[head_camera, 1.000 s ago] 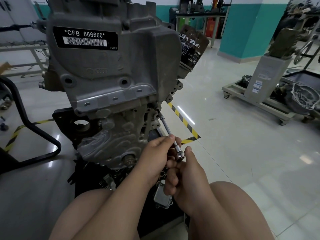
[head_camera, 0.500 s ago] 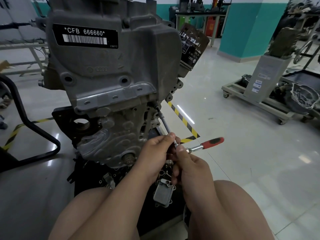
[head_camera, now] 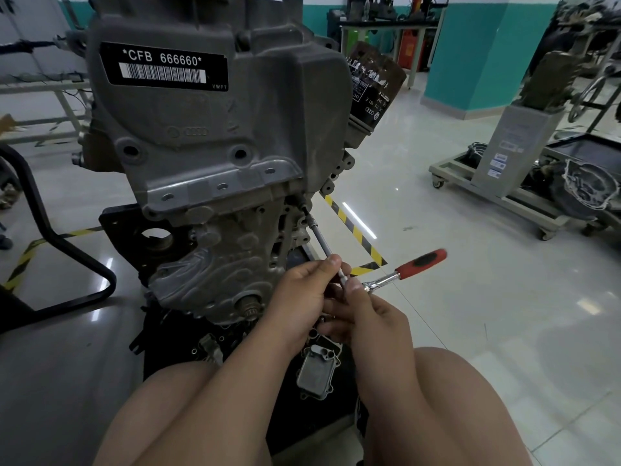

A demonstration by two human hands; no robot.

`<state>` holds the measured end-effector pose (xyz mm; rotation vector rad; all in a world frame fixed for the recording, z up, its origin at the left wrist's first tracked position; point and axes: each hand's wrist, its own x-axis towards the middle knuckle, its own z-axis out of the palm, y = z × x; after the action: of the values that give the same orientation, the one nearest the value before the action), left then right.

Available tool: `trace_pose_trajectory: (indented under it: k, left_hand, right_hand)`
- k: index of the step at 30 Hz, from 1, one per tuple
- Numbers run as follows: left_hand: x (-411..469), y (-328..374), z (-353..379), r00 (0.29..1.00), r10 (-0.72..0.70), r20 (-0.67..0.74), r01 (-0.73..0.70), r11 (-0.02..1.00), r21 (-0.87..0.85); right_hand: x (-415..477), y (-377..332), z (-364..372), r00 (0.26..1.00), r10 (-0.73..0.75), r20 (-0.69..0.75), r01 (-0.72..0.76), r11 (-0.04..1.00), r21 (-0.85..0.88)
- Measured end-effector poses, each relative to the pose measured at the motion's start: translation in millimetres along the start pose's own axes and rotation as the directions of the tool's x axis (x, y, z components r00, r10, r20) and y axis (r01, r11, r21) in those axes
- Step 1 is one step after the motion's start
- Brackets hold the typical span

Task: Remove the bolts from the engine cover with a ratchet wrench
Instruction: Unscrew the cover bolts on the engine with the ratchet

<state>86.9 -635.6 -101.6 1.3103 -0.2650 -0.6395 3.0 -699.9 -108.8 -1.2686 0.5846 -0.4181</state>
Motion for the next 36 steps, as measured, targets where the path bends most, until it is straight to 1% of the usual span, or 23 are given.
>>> trace_pose_trajectory:
  k: [2,5,8,10,13,16,22,24,28,30,33,36]
  left_hand:
    - [0,0,1,1.000,-0.003,0.012,0.003,1.000,0.002]
    - [-1,0,1,0.998,-0.028,0.064,0.027,0.999,0.017]
    - [-2,-1,0,0.994,-0.024,0.106,0.018,0.998,0.060]
    - [-2,-2,1,0.997,-0.009,0.083,0.003,0.998,0.070]
    - [0,-3,1,0.999,0.002,0.032,-0.004,0.998,0.067]
    - [0,-3,0,1.000,-0.003,0.019,0.002,0.999,0.050]
    - [-1,-4,0,1.000,-0.001,0.013,0.001,0.998,0.055]
    - [-1,-3,0,1.000,-0.001,0.012,0.001,0.999,0.046]
    - [0,-2,0,1.000,0.005,0.016,-0.006,0.999,0.035]
    - [0,-1,0,1.000,0.008,0.014,-0.008,0.999,0.039]
    - [-2,0,1,0.999,0.017,0.040,-0.018,1.000,0.025]
    - [-2,1,1,0.999,0.020,0.029,-0.022,0.998,0.053]
  right_hand:
    - [4,-1,0,0.993,0.116,0.009,-0.116,0.991,0.060]
    - [10,-3,0,0.963,0.269,0.017,-0.268,0.950,0.161]
    - [11,-5,-1,0.941,0.329,0.077,-0.338,0.913,0.230]
    - [8,-7,0,0.910,0.380,0.164,-0.412,0.864,0.288]
    - [3,-12,0,0.840,0.460,0.286,-0.537,0.777,0.329]
    - [1,-14,0,0.820,0.478,0.313,-0.566,0.755,0.330]
    - [1,-13,2,0.832,0.465,0.302,-0.548,0.770,0.326]
    - [2,-10,2,0.848,0.449,0.282,-0.521,0.801,0.295]
    - [5,-1,5,0.933,0.323,0.158,-0.351,0.916,0.196]
    - [6,0,4,0.966,0.241,0.092,-0.249,0.964,0.093]
    - [5,0,0,0.995,0.093,0.024,-0.090,0.992,-0.091]
    - [2,-1,-2,0.999,-0.034,0.002,0.034,0.990,-0.134]
